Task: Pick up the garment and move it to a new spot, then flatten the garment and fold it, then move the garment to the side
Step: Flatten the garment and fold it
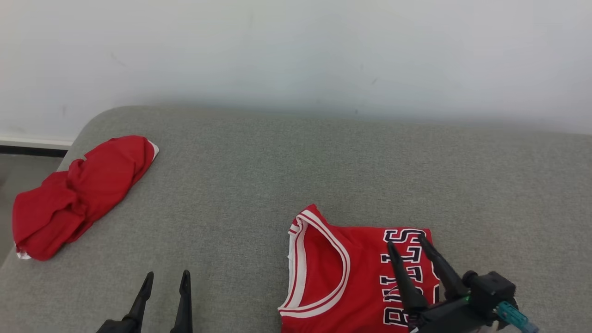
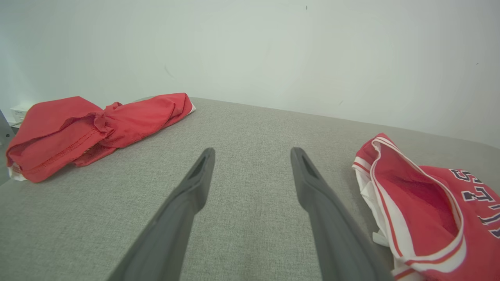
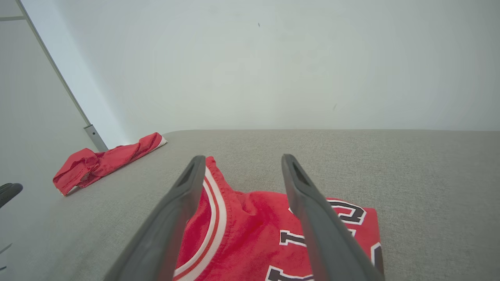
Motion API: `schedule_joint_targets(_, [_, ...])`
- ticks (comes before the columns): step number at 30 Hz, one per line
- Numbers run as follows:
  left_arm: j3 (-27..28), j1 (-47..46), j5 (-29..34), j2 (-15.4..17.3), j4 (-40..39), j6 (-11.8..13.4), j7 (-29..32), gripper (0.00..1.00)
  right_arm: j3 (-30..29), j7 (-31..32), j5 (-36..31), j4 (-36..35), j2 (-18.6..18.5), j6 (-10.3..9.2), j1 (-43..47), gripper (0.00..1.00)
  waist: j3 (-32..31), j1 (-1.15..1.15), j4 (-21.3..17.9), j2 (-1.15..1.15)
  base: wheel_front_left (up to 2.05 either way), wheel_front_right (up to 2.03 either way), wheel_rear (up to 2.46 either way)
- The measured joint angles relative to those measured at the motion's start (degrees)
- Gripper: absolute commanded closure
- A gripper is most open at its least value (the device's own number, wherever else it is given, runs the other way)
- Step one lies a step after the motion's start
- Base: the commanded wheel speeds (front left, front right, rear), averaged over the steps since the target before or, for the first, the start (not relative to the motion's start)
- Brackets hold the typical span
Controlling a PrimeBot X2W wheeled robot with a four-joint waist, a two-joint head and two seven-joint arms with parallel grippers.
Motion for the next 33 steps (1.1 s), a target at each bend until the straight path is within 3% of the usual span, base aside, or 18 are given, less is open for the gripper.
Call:
schedule_joint_targets(10, [2.19,1.07,1.45,0.36,-1.87,0.00,0.00,0.00,-11.70,-0.13,-4.46,-6.66,1.60,0.00,7.93,0.00,-1.27,0.00,-4.26,0.00,0.00,0.00,0.00])
schedule_joint_targets(20, [3.05,2.39,2.82,0.62,-3.56,0.00,0.00,0.00,-15.97,-0.13,-5.54,-9.57,2.32,0.00,13.54,0.00,-2.43,0.00,-7.17,0.00,0.00,0.00,0.00])
schedule_joint_targets(33, [3.93,6.94,3.86,1.77,-7.93,0.00,0.00,0.00,-17.78,-0.13,-5.92,-9.88,2.52,0.00,16.61,0.00,-3.34,-0.01,-7.54,0.00,0.00,0.00,0.00])
